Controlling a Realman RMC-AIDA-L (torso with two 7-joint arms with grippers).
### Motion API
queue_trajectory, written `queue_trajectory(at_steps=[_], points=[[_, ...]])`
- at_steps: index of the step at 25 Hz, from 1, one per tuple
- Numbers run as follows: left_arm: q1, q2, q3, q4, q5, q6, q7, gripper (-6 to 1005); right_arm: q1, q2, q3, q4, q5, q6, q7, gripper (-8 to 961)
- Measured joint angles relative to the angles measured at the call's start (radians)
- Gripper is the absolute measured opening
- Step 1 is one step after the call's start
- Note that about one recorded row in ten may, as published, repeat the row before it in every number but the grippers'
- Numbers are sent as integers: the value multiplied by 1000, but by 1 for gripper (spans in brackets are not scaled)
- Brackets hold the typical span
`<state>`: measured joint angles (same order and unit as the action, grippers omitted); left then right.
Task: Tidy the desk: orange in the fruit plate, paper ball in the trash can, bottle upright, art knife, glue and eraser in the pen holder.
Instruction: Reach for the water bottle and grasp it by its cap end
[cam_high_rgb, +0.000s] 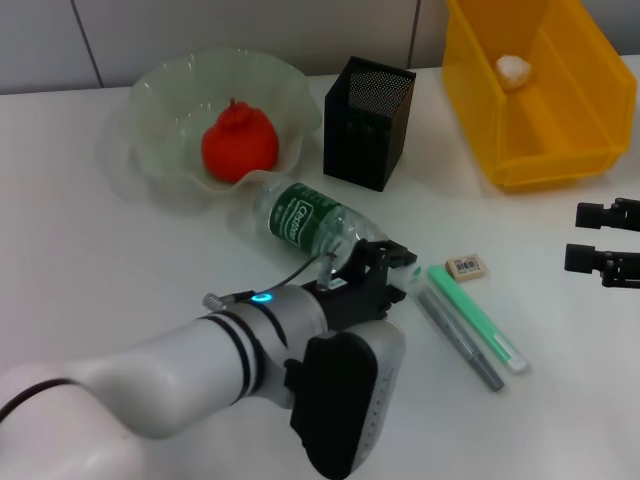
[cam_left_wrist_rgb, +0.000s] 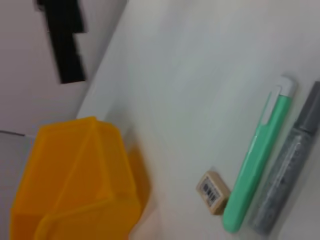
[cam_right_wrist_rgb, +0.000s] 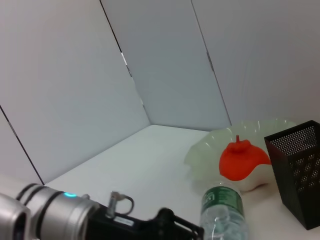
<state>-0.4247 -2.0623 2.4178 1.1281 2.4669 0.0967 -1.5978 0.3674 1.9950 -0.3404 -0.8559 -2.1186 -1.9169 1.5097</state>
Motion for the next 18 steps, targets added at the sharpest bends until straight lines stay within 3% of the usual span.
queue_trajectory(at_steps=[2,4,7,8,12,18], points=[[29,3,-13,31,0,9,21,420,2,0,0,0,0,2,1,766],[122,15,-88,136,-5,80,67,420,11,0,-4,0,0,6,2,765],[135,18,-97,150,-5,90,68,419,13,0,-7,0,0,7,3,765],[177,30,-119,198,-6,115,68,419,18,0,-11,1,0,7,3,765],[226,44,-143,246,-8,139,69,419,23,2,-12,1,0,7,4,765],[296,63,-167,281,-9,152,81,236,26,4,-12,2,0,5,5,765]])
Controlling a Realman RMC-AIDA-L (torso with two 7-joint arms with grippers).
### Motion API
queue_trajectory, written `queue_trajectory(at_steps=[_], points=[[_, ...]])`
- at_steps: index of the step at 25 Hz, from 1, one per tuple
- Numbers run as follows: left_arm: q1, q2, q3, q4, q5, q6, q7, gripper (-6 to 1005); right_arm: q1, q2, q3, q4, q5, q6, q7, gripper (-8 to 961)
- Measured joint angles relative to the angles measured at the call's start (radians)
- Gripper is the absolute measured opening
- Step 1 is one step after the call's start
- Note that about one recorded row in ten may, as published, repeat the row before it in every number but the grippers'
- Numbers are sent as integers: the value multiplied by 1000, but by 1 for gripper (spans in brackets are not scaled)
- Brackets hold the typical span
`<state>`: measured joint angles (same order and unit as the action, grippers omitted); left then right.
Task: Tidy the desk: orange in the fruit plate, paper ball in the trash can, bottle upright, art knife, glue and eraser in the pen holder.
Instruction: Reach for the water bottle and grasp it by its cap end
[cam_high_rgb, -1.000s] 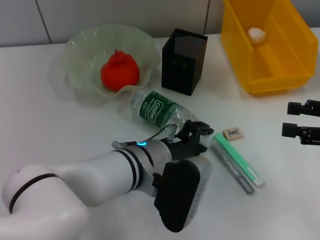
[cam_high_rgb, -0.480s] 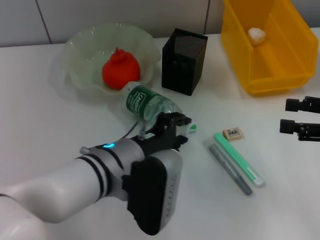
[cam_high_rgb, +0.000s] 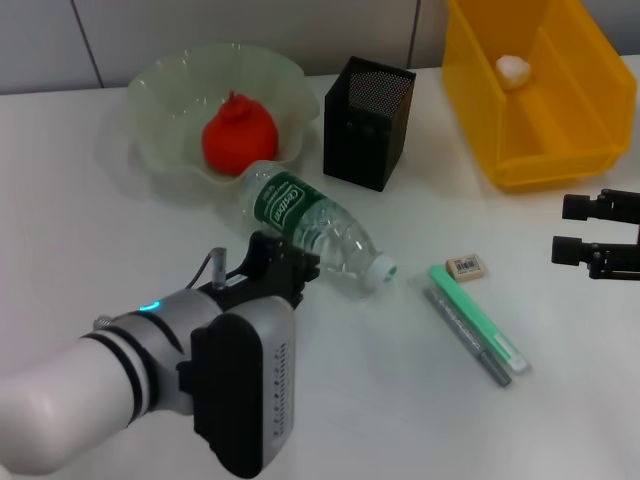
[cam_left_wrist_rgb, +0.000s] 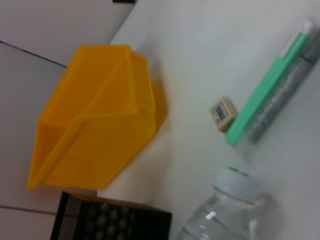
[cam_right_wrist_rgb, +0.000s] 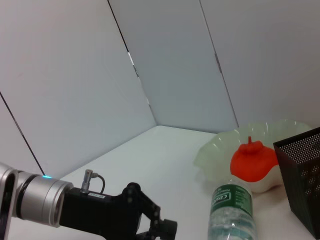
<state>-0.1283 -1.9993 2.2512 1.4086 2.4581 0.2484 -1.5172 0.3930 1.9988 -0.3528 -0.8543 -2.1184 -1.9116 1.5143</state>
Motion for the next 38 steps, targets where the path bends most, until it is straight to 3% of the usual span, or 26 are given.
queue_trajectory(at_steps=[5,10,15,17,19,20,23,24,28,29,31,32,34,36,37,38], points=[[23,-2,2,22,0,4,27,88,0,0,0,0,0,1,0,764],[26,-1,-1,71,-25,59,28,30,-3,0,0,0,0,2,1,764],[16,-6,-13,107,-71,131,33,189,-3,0,0,0,0,2,1,763],[15,-43,-21,95,-69,153,118,262,-3,0,0,0,0,2,1,763],[15,-43,-21,95,-69,153,118,345,-3,0,0,0,0,2,1,763],[18,-60,-23,78,-69,152,174,387,-3,-1,0,0,0,2,1,763],[18,-60,-23,78,-69,152,174,536,-2,-1,0,0,0,2,1,763],[-7,-71,-17,41,-76,143,226,586,-2,-1,0,0,0,2,1,763],[-7,-71,-17,41,-76,143,226,652,-4,0,0,0,0,-1,1,763],[-62,-71,-14,-6,-103,136,224,669,-4,0,0,0,0,-1,1,763],[-62,-71,-14,-6,-103,136,224,702,-8,-3,0,-1,0,-2,5,762],[-164,-74,-12,-110,-152,89,227,719,-10,-6,0,-4,-1,-2,9,762],[-196,-77,-6,-151,-153,56,225,752,-12,-9,-1,-9,-7,-4,12,762],[-196,-77,-6,-151,-153,56,225,785,-18,-21,-3,-23,-30,-18,22,762],[-238,-79,9,-202,-156,20,221,802,-21,-38,-8,-42,-59,-38,46,762],[-238,-79,9,-202,-156,20,221,800,-21,-38,-8,-42,-59,-38,46,762]])
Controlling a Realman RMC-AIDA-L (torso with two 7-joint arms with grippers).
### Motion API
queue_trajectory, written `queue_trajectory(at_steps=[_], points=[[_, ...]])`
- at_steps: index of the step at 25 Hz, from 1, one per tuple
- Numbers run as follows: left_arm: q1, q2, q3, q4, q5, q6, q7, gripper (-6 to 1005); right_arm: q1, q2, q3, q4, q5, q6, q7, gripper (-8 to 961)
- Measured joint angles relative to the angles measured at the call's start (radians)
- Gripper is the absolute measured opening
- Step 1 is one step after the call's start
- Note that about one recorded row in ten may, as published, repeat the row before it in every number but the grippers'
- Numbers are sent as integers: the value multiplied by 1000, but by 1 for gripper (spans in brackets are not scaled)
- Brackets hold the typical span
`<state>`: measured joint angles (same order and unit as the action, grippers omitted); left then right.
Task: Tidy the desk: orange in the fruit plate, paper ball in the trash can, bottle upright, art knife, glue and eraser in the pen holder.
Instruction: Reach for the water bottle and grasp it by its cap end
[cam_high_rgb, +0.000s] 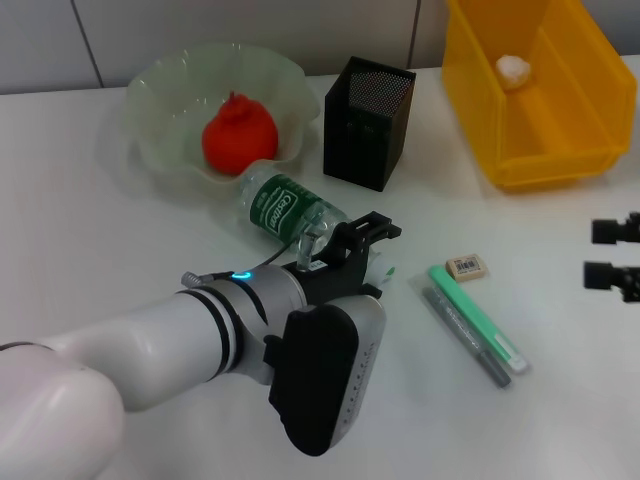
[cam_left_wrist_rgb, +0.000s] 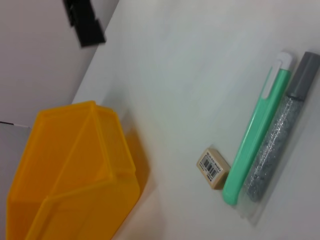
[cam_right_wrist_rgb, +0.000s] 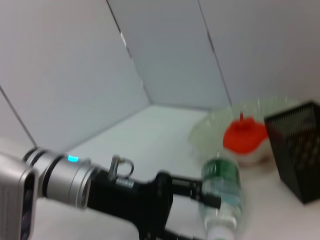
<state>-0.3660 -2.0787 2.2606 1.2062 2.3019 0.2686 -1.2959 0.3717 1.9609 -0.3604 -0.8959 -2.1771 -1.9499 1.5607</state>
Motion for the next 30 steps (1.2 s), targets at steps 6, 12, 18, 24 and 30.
queue_trajectory(at_steps=[6,12,18,24,30], points=[[-26,0,5,-24,1,-6,8,788,3,-21,-6,-117,-87,-43,98,762],[-68,0,8,-92,10,-25,12,776,22,-16,-24,-139,-100,-38,130,761],[-108,0,28,-136,9,-54,12,764,45,-13,-47,-130,-118,-34,153,761],[-137,0,52,-167,3,-69,47,752,67,-13,-52,-127,-124,-33,175,760],[-148,0,54,-171,1,-75,48,740,76,-17,-76,-132,-124,-34,192,760]])
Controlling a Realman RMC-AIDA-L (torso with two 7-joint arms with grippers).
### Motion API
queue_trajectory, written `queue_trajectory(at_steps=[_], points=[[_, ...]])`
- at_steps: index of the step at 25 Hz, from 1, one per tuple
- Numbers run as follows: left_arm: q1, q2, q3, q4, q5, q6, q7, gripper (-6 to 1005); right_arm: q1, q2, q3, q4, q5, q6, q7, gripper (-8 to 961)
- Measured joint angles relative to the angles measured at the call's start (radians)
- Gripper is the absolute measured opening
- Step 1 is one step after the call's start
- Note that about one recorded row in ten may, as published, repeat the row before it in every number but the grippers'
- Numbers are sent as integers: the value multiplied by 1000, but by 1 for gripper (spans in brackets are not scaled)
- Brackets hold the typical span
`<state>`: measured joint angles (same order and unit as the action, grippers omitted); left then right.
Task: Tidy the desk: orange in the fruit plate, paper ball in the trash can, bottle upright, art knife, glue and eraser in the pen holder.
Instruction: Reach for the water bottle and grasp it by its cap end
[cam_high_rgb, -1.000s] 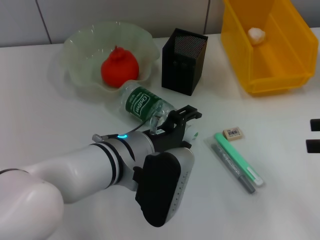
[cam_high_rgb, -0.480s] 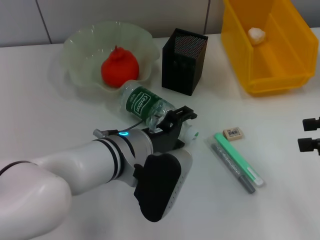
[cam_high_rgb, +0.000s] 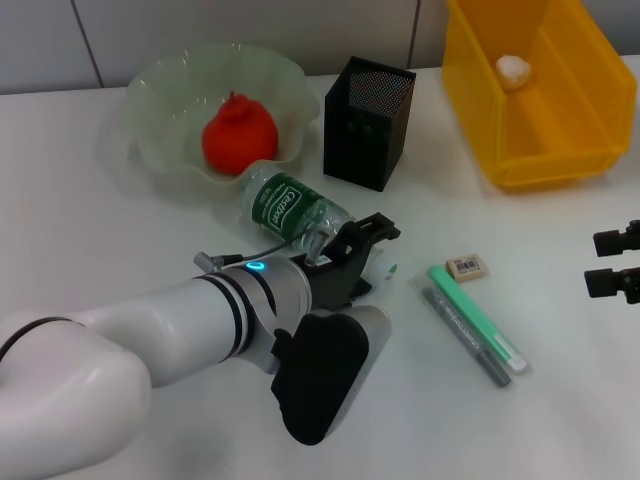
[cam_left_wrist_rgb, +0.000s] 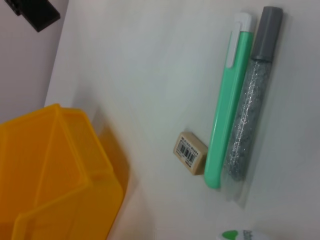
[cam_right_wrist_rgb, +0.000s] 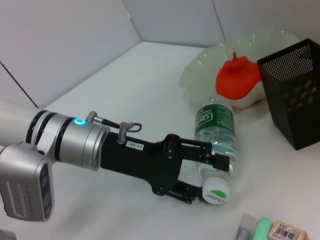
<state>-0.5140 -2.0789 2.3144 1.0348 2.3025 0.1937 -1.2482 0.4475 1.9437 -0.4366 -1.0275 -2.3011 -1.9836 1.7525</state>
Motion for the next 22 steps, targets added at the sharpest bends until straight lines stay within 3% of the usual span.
queue_trajectory(at_steps=[8,22], points=[[1,-1,-4,5,-3,-6,-3,724,25,-18,-70,-5,-1,1,53,759],[-16,-1,-1,-6,-51,28,-2,696,90,-12,-76,-2,-37,25,82,758]])
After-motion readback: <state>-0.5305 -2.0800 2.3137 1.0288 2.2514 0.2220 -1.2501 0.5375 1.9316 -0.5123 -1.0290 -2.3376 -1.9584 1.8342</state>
